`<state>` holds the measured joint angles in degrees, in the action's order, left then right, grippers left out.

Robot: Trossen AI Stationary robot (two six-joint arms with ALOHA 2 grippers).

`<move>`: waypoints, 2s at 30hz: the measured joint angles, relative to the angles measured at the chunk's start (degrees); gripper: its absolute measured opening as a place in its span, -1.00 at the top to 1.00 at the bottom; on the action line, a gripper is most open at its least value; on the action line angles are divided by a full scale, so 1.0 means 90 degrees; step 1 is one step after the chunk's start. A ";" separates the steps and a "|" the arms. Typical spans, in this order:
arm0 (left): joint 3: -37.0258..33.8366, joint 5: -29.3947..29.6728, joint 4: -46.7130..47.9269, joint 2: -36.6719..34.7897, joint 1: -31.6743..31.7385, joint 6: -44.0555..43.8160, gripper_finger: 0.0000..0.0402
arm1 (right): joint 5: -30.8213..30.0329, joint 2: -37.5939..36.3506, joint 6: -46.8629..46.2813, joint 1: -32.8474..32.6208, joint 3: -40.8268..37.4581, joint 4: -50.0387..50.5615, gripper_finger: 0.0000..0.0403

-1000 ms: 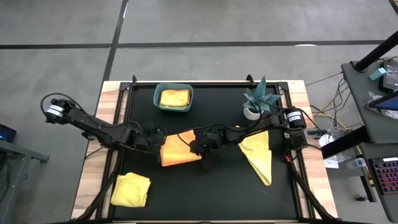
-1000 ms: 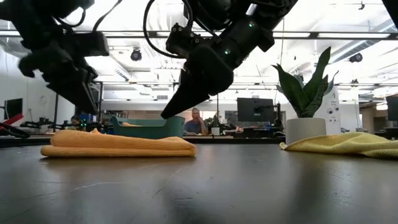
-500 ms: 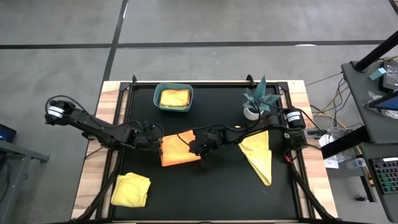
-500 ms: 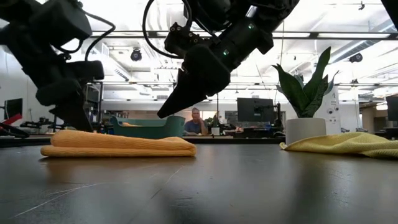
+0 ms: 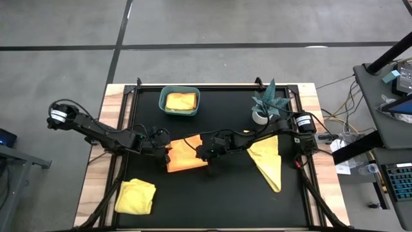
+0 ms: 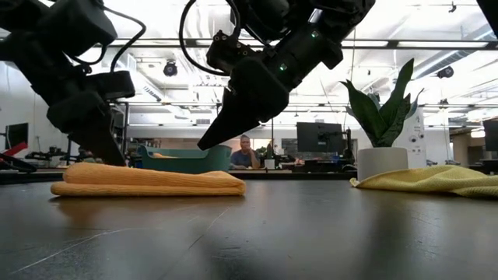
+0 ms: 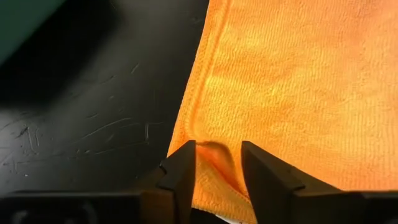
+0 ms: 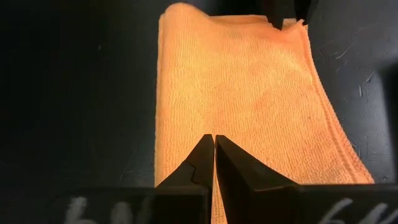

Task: Fold microfiber towels
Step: Fold the orange microfiber cloth

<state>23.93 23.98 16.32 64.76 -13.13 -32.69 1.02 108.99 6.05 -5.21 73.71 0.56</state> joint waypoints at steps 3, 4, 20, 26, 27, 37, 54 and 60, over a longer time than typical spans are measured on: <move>-0.0020 -0.0006 0.0002 0.0032 0.0000 0.0002 0.66 | 0.0000 0.0000 0.0001 0.0000 -0.0003 -0.0003 0.96; -0.0025 0.0005 -0.0001 0.0051 0.0000 0.0004 0.74 | 0.0000 0.0000 0.0002 0.0000 -0.0010 -0.0007 0.96; 0.0216 0.0270 0.1085 -0.0112 -0.0012 0.0007 1.00 | 0.0000 0.0010 -0.0003 0.0000 -0.0299 -0.0421 0.96; 0.0174 0.0267 0.1147 -0.0105 -0.0012 0.0152 1.00 | -0.0001 0.0010 -0.0269 0.0024 -0.0318 -0.1136 0.96; 0.0142 0.0267 0.1126 -0.0090 -0.0012 0.0168 1.00 | -0.0004 0.0010 -0.0267 0.0027 -0.0318 -0.1270 0.95; -0.0410 0.0266 0.0573 -0.0047 -0.0012 0.0295 1.00 | -0.0076 0.0452 -0.0272 0.0203 0.0178 -0.2016 0.63; -0.1044 0.0248 -0.0479 -0.0008 -0.0017 0.0350 1.00 | 0.0111 0.2382 -0.0363 0.0796 0.2377 -0.2138 0.27; -0.1045 0.0234 -0.0507 -0.0006 -0.0012 0.0350 1.00 | 0.0102 0.3007 -0.0289 0.0818 0.3027 -0.1816 0.26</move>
<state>14.52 26.09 11.76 64.71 -13.23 -29.54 1.94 136.05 3.45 2.15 100.95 -15.79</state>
